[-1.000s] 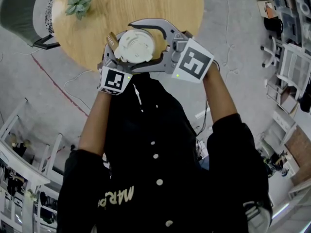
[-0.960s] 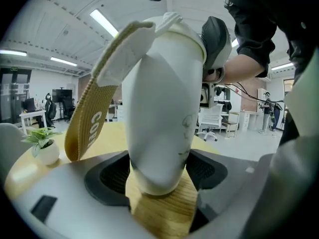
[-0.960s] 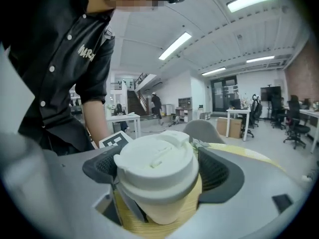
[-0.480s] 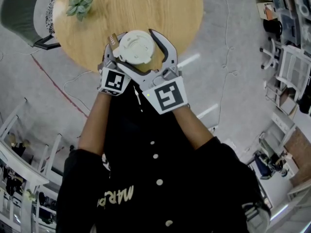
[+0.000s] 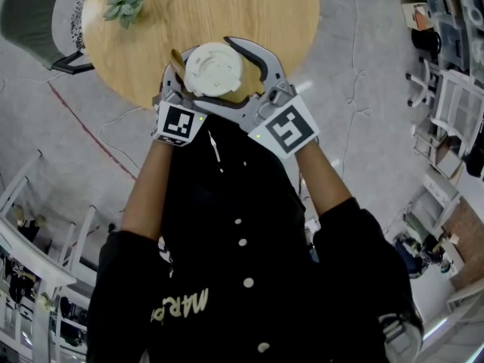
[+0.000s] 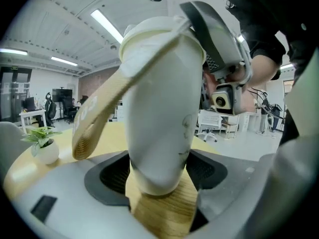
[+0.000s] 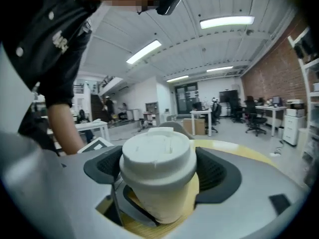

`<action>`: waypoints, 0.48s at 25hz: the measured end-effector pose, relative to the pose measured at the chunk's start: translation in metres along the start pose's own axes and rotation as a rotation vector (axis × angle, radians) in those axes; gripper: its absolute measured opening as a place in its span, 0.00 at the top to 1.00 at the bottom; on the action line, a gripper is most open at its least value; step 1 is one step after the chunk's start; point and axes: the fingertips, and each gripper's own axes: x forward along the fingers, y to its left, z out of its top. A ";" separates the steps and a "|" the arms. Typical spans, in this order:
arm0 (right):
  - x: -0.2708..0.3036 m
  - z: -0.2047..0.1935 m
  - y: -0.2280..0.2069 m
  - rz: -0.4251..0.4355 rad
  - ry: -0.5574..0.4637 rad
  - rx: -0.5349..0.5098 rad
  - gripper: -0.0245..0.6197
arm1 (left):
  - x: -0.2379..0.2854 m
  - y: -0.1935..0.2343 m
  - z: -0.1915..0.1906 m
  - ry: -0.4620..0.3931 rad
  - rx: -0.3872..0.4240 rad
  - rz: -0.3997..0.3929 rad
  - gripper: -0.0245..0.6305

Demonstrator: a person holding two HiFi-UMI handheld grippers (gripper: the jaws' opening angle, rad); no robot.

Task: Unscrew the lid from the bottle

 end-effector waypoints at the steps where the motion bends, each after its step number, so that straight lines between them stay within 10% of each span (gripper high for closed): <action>1: 0.000 0.001 0.002 0.087 0.001 -0.013 0.27 | 0.000 0.000 0.000 -0.001 0.000 -0.002 0.43; 6: 0.001 0.012 0.018 0.571 -0.012 -0.384 0.27 | 0.001 0.001 -0.003 0.002 0.004 -0.005 0.43; 12: -0.002 0.006 0.019 0.619 0.021 -0.354 0.27 | 0.000 -0.001 -0.004 0.016 0.006 -0.016 0.43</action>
